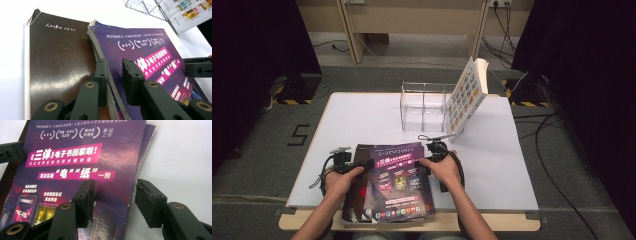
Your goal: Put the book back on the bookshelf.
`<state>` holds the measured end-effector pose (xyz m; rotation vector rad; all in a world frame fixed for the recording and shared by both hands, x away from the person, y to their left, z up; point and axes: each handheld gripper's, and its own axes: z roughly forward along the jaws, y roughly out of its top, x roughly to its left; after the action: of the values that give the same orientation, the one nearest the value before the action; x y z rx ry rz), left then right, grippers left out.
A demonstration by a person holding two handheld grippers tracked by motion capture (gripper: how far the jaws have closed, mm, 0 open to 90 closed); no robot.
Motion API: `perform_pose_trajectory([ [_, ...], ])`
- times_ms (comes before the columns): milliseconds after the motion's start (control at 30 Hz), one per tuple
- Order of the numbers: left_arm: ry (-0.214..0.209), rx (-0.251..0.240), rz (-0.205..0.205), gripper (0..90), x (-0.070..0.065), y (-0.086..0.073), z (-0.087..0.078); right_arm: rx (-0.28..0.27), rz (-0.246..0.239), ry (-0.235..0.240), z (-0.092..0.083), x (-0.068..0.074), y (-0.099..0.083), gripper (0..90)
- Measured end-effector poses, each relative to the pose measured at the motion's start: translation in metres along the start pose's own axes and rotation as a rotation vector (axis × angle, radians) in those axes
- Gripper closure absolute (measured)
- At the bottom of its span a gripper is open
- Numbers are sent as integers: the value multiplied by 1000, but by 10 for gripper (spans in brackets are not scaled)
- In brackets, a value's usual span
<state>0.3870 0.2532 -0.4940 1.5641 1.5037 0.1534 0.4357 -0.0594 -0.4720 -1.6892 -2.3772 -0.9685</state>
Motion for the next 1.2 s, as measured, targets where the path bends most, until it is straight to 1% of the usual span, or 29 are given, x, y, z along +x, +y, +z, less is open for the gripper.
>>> perform_pose_trajectory([
  [33,0,1,2,744,0,0,0,-2,-4,0,0,-1,0,494],
  [133,2,3,8,744,0,0,0,9,18,9,1,-2,1,488],
  [200,5,6,16,745,-1,1,0,8,12,11,1,-2,1,484],
  [267,10,5,27,745,-2,1,0,10,17,12,1,-2,1,477],
  [367,8,6,49,744,-3,2,-1,13,15,7,1,-1,1,473],
  [433,7,6,52,743,-3,2,0,15,3,5,1,-1,1,469],
  [533,10,4,63,743,-4,2,0,20,14,5,0,-1,1,466],
  [600,12,11,73,742,-4,3,0,23,26,2,0,0,1,464],
  [633,11,16,69,740,-4,3,0,25,26,2,0,0,1,463],
  [767,18,26,65,744,-3,6,2,26,9,-2,0,0,2,463],
  [933,30,45,87,761,-5,9,2,30,10,-4,0,0,2,461],
  [967,32,47,96,768,-5,10,2,33,20,-7,-1,0,2,461],
  [1067,37,52,111,794,-6,12,3,26,9,-5,-1,-1,2,462],
  [1200,40,68,125,796,-8,14,5,32,9,-1,-2,-1,2,461],
])
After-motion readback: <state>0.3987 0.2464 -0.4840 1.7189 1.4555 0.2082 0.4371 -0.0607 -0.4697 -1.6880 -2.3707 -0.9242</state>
